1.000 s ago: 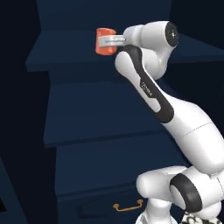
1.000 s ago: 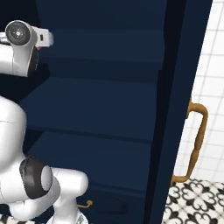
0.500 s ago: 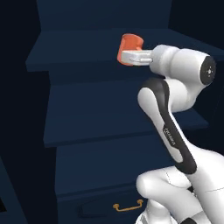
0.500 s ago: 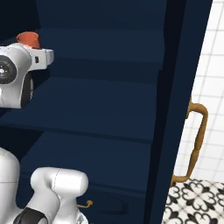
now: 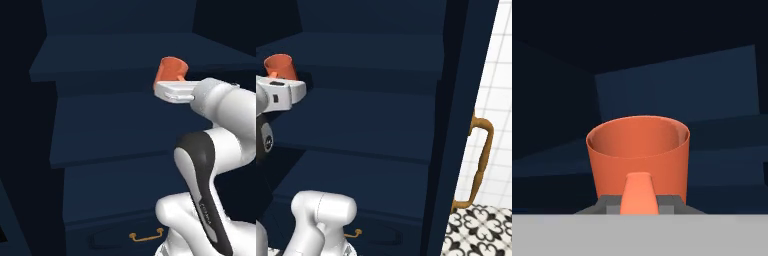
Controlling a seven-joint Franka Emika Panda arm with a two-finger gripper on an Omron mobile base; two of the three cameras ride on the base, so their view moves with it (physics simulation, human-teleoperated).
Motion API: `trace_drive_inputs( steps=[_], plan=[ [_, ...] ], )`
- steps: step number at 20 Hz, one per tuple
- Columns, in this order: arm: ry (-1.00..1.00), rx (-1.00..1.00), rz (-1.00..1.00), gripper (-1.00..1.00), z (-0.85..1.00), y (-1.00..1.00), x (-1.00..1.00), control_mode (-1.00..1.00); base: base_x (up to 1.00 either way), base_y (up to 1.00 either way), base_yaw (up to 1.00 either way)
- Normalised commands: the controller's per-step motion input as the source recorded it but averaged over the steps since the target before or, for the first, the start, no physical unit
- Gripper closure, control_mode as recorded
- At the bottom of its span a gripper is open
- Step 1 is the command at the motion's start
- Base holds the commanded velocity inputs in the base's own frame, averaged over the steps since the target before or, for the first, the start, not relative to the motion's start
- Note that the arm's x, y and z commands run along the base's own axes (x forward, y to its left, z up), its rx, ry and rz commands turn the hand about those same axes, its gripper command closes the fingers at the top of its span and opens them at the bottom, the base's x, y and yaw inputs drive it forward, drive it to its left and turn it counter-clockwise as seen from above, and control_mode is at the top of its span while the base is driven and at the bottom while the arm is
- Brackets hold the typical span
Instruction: Pick the kettle from the counter and place it on the tray. Then pick the mug from the cabinet and place it on the tray. Then close the cabinet doors.
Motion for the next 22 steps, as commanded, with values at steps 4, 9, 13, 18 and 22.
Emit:
trace_drive_inputs(
  steps=[4, 9, 13, 18, 22],
  plan=[
    [0.19, 0.00, -0.07, 1.00, -0.03, -0.06, -0.81, -1.00, 0.00, 0.00, 0.00],
    [0.28, 0.00, 0.00, 1.00, -0.05, -0.06, -0.69, -1.00, 0.00, 0.00, 0.00],
    [0.23, -0.01, 0.01, 1.00, -0.21, -0.13, -0.44, -1.00, 0.00, 0.00, 0.00],
    [0.08, 0.00, 0.01, 1.00, -0.33, -0.14, -0.18, -1.00, 0.00, 0.00, 0.00],
    [0.02, -0.02, 0.00, 1.00, -0.33, 0.02, -0.22, 1.00, -0.16, 0.03, 0.01]
  ],
)
